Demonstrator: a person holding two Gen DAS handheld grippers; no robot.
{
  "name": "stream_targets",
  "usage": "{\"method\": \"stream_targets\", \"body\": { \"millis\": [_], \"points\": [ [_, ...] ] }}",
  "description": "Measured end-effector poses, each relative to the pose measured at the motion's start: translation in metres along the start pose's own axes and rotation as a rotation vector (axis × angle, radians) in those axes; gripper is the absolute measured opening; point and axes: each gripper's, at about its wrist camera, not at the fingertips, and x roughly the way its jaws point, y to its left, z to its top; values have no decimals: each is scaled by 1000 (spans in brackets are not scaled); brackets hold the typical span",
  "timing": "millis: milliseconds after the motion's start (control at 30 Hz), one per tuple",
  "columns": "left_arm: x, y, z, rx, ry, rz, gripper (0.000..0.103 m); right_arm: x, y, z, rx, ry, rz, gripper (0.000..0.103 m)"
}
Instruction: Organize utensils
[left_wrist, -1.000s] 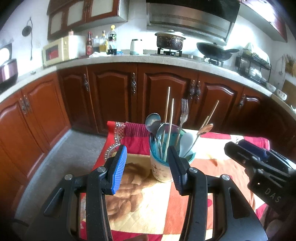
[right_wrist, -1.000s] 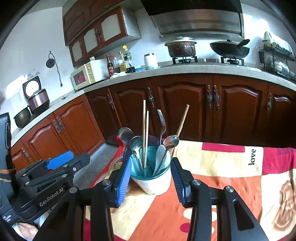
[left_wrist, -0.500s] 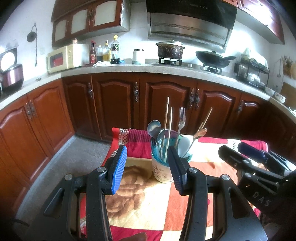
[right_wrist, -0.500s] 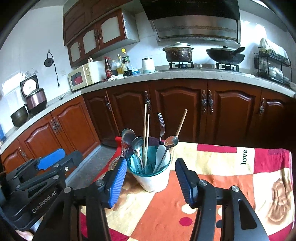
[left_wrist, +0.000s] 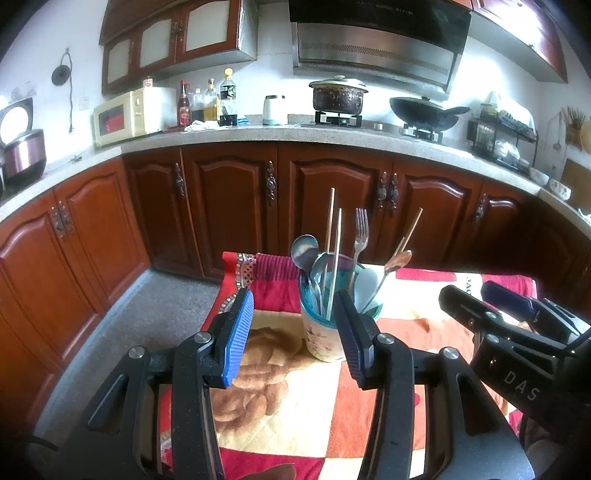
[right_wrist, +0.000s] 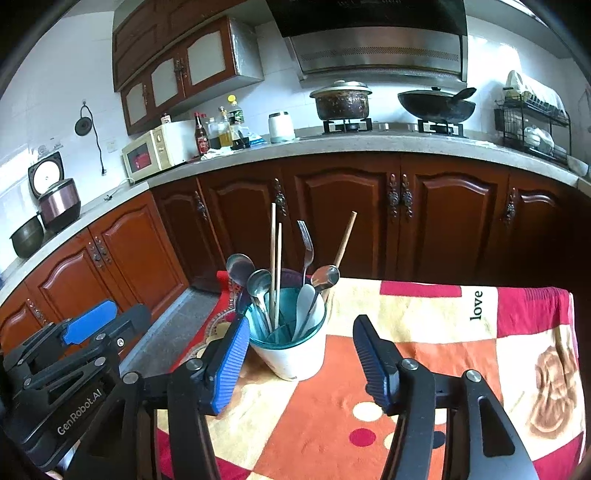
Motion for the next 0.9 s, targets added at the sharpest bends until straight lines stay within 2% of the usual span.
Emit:
{"method": "stream_targets", "body": {
  "millis": [267,900],
  "points": [
    [4,3,0,-7,9,6,45,0,1,-1,-5,2,-26,62],
    [9,3,-2,-10,24,12,45,1,5,0,-12,8,-33,66]
  ]
}}
